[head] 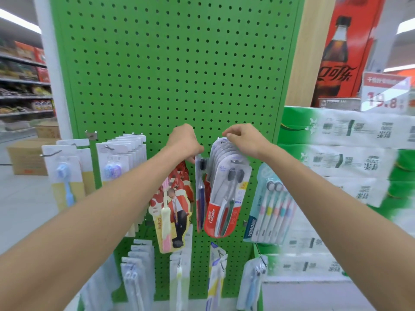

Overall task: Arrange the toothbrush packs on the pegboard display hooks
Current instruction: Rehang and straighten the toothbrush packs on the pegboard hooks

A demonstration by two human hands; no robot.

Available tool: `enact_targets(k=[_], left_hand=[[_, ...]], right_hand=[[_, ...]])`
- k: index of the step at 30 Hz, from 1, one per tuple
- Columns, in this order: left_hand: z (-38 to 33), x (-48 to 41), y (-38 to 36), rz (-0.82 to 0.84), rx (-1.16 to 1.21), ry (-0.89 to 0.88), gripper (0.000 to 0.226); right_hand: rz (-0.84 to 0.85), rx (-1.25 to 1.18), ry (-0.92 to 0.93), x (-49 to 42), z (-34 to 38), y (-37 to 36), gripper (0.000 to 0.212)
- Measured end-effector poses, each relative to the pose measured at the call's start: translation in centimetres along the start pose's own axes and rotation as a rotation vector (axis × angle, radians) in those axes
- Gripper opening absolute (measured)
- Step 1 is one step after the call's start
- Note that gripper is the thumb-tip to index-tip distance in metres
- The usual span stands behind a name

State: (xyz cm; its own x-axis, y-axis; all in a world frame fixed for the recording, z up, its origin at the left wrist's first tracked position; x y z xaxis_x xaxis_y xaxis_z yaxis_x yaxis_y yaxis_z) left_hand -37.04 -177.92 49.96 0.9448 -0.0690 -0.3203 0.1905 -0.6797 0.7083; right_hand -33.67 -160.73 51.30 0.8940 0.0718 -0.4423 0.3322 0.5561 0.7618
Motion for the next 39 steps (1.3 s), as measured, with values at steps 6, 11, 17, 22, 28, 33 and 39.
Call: enact_targets(k=[6, 11, 17, 22, 28, 33, 39], left_hand=[[0.2, 4.0, 2.1, -0.028, -0.029, -0.025, 0.009], [0.7, 7.3, 2.9, -0.02, 0.073, -0.072, 0.009], [2.7, 12.0, 2.0, 0.036, 0.353, -0.136, 0.007], [5.4, 14.8, -0.8, 0.05, 0.482, -0.097, 0.012], [10.8, 16.8, -4.6, 0.131, 0.58, 0.039, 0.012], [15.2, 19.0, -7.1, 0.307, 0.618, 0.196, 0.023], [18.0, 20.7, -9.6, 0.302, 0.788, 0.24, 0.023]], right_hand=[[-0.243, -0.047, 0.073, 3.9, 2.7, -2.0, 0.032], [-0.335, -0.102, 0.098, 8.0, 4.3, -4.4, 0.033], [-0.309, -0.247, 0.07, 12.8, 4.7, -8.3, 0.038], [-0.308, -0.447, -0.034, 15.7, 3.7, -11.5, 0.014], [-0.205, -0.59, -0.133, 17.9, 1.3, -15.6, 0.018], [-0.133, -0.664, -0.241, 19.7, -0.6, -19.0, 0.022], [-0.031, -0.671, -0.31, 20.2, -1.7, -21.4, 0.021]])
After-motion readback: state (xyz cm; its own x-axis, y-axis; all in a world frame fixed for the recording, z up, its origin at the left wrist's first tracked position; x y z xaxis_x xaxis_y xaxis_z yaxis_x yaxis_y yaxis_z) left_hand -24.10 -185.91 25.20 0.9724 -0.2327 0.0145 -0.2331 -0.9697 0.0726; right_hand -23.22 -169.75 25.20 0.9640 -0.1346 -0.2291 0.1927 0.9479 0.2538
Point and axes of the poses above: each hand's wrist, its own x-axis away from the middle knuckle, its own y-axis out of the back of the hand, z = x × y, the point moved 2 cm from there along -x, towards the middle knuckle, and after that the axes turned 3 degrees about x, right-handed, at the moved point
